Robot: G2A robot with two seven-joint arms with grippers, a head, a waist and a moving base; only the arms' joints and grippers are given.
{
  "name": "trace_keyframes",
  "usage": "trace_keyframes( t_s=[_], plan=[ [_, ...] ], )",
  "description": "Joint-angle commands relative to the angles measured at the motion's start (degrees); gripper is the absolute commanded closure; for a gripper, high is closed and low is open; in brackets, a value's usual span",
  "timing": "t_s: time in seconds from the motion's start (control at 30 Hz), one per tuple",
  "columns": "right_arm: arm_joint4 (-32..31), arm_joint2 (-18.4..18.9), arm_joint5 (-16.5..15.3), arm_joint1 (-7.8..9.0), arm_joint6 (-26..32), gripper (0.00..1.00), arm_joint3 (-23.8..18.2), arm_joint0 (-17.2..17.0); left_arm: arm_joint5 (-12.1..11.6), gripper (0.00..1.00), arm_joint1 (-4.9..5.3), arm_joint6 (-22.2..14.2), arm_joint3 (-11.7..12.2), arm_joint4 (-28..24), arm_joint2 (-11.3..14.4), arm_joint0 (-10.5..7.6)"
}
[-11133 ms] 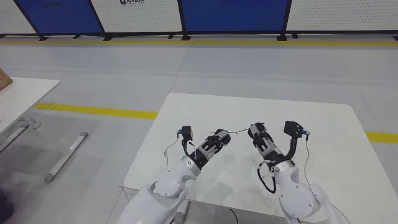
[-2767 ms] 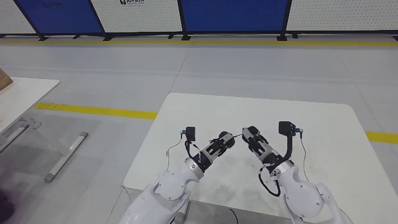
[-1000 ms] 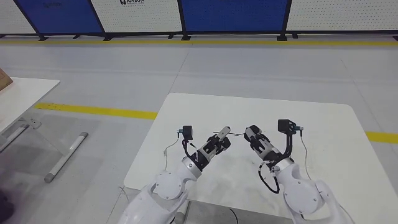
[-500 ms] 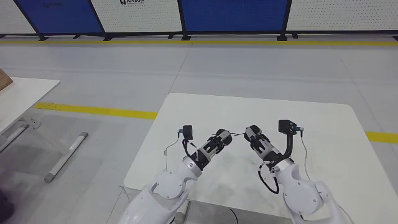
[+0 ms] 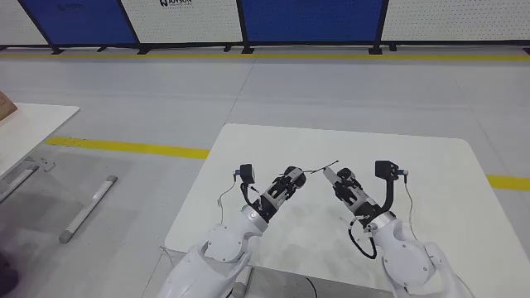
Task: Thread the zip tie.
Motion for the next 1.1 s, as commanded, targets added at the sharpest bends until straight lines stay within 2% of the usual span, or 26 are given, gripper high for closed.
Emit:
trace_keyframes(
  t_s=[0.0,0.1,0.33,0.47,0.57,0.67,0.87,1.03,1.07],
  plan=[
    [-0.59,1.21,0.62,0.18,-0.51,0.00,0.13,-0.61,-0.64,1.00,-0.05,-0.07,-0.11,-1.01,-0.16,0.05],
    [-4.75,2.08,3.32,0.50,0.20,0.00,0.50,-0.72,-2.51,1.00,-0.20,0.58,-0.27,-1.83,-0.08,-0.03],
    [-4.75,2.08,3.32,0.50,0.20,0.00,0.50,-0.72,-2.51,1.00,-0.20,0.58,-0.27,-1.83,-0.08,-0.03],
    [-6.98,1.53,1.57,0.72,2.83,0.00,1.76,0.03,-1.97,1.00,-0.27,0.49,-0.20,-2.18,0.17,-0.10],
    [-12.21,-0.19,-0.15,0.86,4.71,0.00,3.15,1.66,-1.81,1.00,-0.35,0.36,-0.31,-2.25,0.50,-0.15],
    [-16.07,-1.36,-0.30,0.85,4.58,0.00,4.29,2.87,-1.80,1.00,-0.45,0.73,-0.64,-2.37,0.64,-0.22],
    [-16.14,-1.46,-0.30,0.83,4.37,0.00,4.36,2.88,-1.80,1.00,-0.45,0.73,-0.64,-2.37,0.64,-0.22],
    [-13.50,-1.37,-2.31,0.82,4.90,0.00,4.17,2.45,-1.30,1.00,-0.54,1.03,-0.80,-1.95,1.06,-0.32],
    [-13.13,-1.48,-2.59,0.81,4.94,0.44,3.99,2.39,-1.25,1.00,-0.57,1.05,-0.88,-1.91,1.17,-0.33]
  ],
)
